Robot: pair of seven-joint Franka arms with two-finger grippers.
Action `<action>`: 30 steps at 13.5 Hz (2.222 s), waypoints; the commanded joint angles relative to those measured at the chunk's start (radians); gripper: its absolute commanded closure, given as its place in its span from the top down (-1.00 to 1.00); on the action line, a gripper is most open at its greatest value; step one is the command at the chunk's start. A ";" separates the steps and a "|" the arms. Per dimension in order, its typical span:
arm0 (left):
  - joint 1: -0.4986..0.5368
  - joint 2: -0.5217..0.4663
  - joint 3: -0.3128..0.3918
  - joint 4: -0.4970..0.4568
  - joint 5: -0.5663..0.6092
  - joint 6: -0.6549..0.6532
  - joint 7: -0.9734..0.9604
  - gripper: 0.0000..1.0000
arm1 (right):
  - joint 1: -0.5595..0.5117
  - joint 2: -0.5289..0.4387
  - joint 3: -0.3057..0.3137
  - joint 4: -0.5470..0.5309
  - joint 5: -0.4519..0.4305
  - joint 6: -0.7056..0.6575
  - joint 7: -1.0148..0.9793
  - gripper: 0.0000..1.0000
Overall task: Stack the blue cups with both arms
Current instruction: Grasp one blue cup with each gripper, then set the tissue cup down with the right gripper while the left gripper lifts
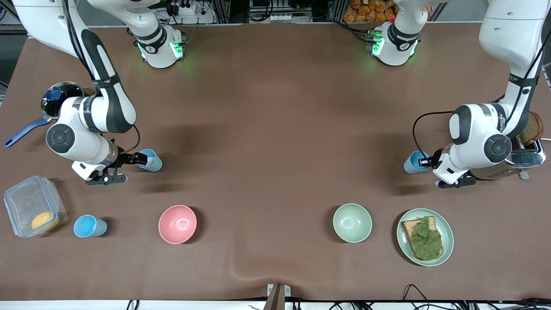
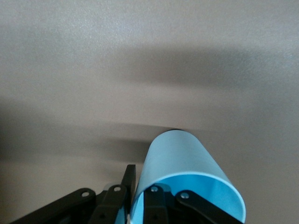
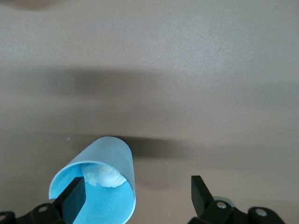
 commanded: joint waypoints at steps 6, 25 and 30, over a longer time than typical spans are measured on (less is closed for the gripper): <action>0.013 -0.010 -0.009 0.015 0.021 0.003 -0.006 -1.00 | -0.021 0.006 0.009 -0.067 0.035 0.077 -0.023 0.52; -0.001 -0.002 -0.011 0.048 0.006 -0.009 -0.018 -1.00 | 0.108 -0.042 0.037 0.160 0.210 -0.204 0.014 -1.00; -0.002 -0.005 -0.012 0.105 0.008 -0.081 -0.017 -1.00 | 0.315 -0.031 0.034 0.210 0.228 -0.199 0.308 -1.00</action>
